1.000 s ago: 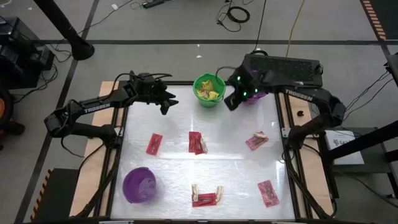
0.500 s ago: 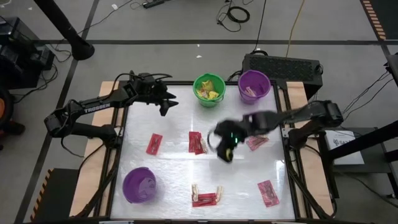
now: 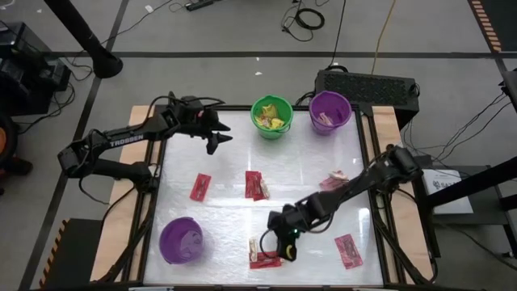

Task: Sort candy by brand, put in halloween buckets
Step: Put the light brown chocolate bar into the top violet bucket

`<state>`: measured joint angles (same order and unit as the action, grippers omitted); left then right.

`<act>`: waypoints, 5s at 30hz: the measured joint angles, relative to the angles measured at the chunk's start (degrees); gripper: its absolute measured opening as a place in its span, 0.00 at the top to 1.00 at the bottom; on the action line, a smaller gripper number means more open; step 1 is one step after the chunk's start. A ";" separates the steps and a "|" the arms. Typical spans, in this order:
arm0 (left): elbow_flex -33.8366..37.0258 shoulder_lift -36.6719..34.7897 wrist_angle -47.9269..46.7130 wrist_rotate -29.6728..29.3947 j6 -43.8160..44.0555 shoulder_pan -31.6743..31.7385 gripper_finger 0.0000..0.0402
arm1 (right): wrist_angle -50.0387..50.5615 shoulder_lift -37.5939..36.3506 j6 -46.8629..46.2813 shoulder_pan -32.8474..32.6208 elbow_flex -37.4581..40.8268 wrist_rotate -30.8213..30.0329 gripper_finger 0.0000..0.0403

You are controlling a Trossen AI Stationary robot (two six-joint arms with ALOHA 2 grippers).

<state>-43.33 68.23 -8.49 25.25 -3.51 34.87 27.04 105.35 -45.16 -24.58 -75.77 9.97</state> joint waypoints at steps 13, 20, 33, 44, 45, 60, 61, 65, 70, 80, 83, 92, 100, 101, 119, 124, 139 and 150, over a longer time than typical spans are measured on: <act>0.01 0.00 0.26 0.21 -0.38 -3.35 0.49 | 3.53 1.59 5.91 -4.28 -0.02 -2.99 0.65; 0.02 0.00 0.28 0.18 -1.36 -3.51 0.49 | 10.06 1.74 17.13 -4.78 -0.02 -8.66 0.54; 0.02 0.00 0.24 0.05 -1.77 -3.51 0.49 | 7.39 4.20 21.76 -6.22 0.00 -8.24 0.54; 0.02 0.00 0.04 -0.21 -1.76 -3.51 0.49 | 5.02 7.14 29.86 -6.66 0.00 -8.54 0.55; 0.02 0.01 0.07 -0.21 -1.77 -3.51 0.49 | 5.02 7.16 30.01 -6.66 0.00 -8.72 0.55; 0.02 0.02 0.13 -0.21 -1.70 -3.51 0.49 | 4.86 7.14 31.10 -6.65 0.00 -8.98 0.60; 0.02 0.01 0.13 -0.21 -1.70 -3.51 0.49 | 4.86 7.14 31.12 -6.61 0.00 -9.00 0.62; 0.02 0.02 0.15 -0.21 -1.70 -3.51 0.49 | 4.89 7.14 31.18 -6.53 0.00 -10.11 0.71; 0.02 0.02 0.16 -0.21 -1.68 -3.51 0.49 | 4.46 7.14 31.00 -6.49 0.00 -10.11 0.82; 0.02 0.02 0.17 -0.21 -1.77 -3.51 0.49 | 5.22 6.01 25.68 -5.41 0.00 -9.92 0.99; 0.02 0.02 0.28 -0.21 -1.79 -3.51 0.49 | 6.67 4.51 22.80 -4.30 0.00 -9.89 1.00; 0.02 0.02 0.26 -0.21 -1.83 -3.51 0.49 | 19.04 -5.74 22.26 2.37 0.00 -13.88 1.00; 0.02 0.00 0.24 -0.24 -1.79 -3.51 0.49 | 23.93 -16.04 21.95 16.25 0.00 -31.81 1.00; 0.02 0.02 0.24 -0.32 -1.77 -3.51 0.49 | 23.98 -16.89 21.94 18.59 0.00 -32.85 1.00; 0.02 0.02 -5.32 -0.63 3.73 -3.51 0.49 | 24.98 -18.76 19.72 55.88 0.00 -32.34 1.00; 0.02 0.02 -5.89 -1.73 7.84 -3.51 0.49 | 30.00 -18.50 19.14 62.04 0.00 -32.36 1.00; 0.02 0.02 -2.32 -8.64 15.18 -3.51 0.49 | 34.42 -18.52 22.93 64.90 0.00 -32.08 1.00; 0.02 0.02 -0.92 -8.65 15.30 -3.51 0.49 | 34.68 -18.52 24.80 64.90 0.00 -32.39 0.81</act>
<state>-43.31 68.25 -9.41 16.60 11.79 31.35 61.72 86.83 -20.36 40.32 -75.77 -22.42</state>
